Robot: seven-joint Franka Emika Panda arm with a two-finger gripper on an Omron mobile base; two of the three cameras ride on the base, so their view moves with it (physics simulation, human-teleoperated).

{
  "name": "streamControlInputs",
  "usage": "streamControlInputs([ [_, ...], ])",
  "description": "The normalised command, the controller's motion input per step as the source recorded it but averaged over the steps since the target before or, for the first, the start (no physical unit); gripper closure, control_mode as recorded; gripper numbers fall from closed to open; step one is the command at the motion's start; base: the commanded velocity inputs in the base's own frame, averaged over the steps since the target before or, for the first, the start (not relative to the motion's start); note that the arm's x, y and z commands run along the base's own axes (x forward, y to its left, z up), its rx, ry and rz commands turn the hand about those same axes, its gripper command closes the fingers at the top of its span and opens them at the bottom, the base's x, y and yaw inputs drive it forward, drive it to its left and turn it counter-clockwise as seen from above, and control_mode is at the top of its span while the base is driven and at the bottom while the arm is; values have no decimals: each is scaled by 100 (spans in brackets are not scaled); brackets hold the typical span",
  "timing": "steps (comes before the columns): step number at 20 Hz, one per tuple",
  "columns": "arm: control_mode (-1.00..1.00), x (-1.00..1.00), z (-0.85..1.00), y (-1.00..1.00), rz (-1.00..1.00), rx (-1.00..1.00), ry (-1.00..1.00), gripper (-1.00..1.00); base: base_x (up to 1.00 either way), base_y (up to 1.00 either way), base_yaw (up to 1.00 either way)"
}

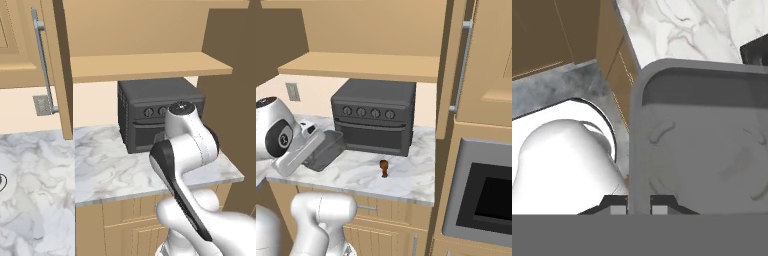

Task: Retrieve the tupperware from the cabinet, then place the raw meat into the tupperware to avoid contamination.

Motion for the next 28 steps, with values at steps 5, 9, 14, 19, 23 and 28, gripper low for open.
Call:
streamControlInputs([
  [5,-100,27,-42,18,13,0,0,100,0,0,0],
  [9,-100,29,-49,8,10,-1,-5,100,0,0,0],
  [14,-100,34,-38,0,6,0,0,100,0,0,0],
  [19,-100,39,-32,0,5,1,1,100,0,0,0],
  [23,-100,45,-34,0,6,1,7,100,0,0,0],
  [28,-100,41,-37,0,8,1,4,100,0,0,0],
])
